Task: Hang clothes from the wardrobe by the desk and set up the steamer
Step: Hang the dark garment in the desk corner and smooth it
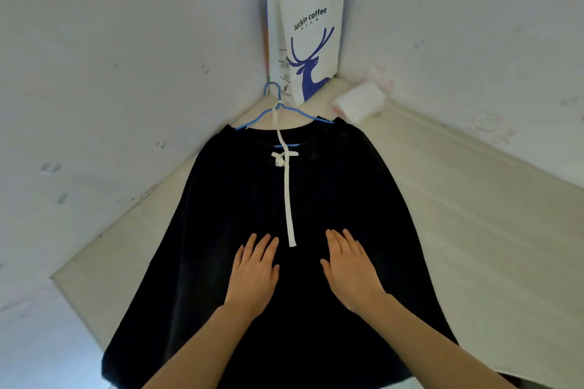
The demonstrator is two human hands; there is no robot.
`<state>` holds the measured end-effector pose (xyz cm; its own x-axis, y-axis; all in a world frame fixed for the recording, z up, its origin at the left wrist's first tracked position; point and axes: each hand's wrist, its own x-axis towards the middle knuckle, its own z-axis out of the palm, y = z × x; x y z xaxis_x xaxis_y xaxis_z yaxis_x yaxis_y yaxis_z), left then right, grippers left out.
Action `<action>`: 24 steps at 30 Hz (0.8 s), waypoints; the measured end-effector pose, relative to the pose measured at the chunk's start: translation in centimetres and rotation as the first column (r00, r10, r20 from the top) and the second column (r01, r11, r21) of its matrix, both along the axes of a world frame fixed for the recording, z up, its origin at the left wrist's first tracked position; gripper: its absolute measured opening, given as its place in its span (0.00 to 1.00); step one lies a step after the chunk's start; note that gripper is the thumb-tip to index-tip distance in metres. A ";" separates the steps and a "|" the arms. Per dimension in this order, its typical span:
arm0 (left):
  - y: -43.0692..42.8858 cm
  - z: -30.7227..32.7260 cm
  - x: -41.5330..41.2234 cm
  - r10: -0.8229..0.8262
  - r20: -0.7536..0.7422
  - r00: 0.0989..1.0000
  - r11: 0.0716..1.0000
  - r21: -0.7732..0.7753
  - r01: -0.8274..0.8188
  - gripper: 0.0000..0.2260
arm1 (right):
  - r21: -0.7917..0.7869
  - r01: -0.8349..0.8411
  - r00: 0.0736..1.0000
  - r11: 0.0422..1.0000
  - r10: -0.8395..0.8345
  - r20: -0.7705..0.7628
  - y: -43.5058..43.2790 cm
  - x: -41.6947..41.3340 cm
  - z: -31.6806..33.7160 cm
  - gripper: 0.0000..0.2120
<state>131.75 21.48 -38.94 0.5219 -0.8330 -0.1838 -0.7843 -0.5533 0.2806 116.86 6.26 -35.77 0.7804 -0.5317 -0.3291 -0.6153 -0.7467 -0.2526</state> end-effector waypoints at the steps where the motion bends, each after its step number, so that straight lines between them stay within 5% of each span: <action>1: 1.1 0.1 -0.9 -0.011 0.002 1.000 1.000 -0.003 0.011 0.24 | 0.008 0.016 1.000 1.000 -0.016 -0.001 1.4 -1.0 0.1 0.28; 13: 10.6 2.9 -9.8 -0.180 0.026 0.983 0.959 -0.216 0.182 0.20 | -0.047 0.241 0.967 0.969 -0.236 0.090 14.9 -12.1 2.6 0.28; 24: 11.2 7.2 -19.4 -0.461 0.070 0.885 0.827 -0.328 0.457 0.15 | 0.019 0.581 0.811 0.813 -0.581 0.061 23.1 -24.9 6.0 0.26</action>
